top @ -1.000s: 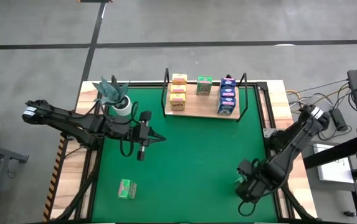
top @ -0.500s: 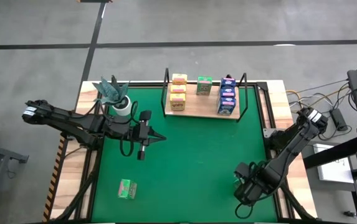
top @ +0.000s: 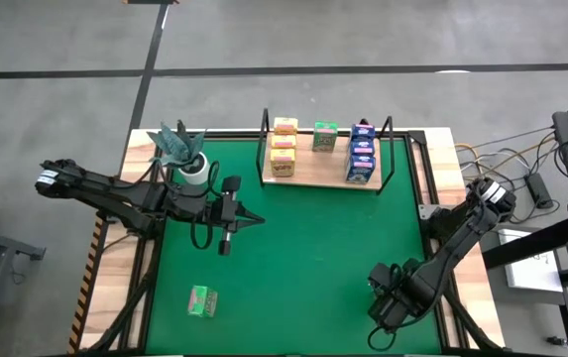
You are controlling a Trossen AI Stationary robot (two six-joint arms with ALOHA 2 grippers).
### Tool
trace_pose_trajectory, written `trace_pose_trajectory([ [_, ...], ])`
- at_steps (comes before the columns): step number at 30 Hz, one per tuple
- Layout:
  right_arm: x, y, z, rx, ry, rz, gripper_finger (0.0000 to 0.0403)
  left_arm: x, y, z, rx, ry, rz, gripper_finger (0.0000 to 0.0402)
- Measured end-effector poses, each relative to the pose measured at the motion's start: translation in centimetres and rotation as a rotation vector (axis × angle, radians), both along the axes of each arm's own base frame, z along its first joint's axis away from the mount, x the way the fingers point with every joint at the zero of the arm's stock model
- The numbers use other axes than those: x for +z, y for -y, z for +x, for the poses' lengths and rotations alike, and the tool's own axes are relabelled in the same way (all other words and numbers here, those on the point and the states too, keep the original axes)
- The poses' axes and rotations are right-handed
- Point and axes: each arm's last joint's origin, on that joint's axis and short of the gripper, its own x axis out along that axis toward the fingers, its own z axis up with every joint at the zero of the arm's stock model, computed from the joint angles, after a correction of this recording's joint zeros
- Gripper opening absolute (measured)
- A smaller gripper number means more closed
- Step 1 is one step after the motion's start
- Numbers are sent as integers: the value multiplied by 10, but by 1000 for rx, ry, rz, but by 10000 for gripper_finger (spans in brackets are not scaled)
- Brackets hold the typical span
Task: Stack cereal on shelf
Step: Put the right green cereal box on the shelf
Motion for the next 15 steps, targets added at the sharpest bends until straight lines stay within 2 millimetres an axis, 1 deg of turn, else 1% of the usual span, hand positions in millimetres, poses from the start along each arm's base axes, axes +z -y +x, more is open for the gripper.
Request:
trace_pose_trajectory([
  [15,1,1,0,28,8,0,154,0,0,0,0,0,0,0],
])
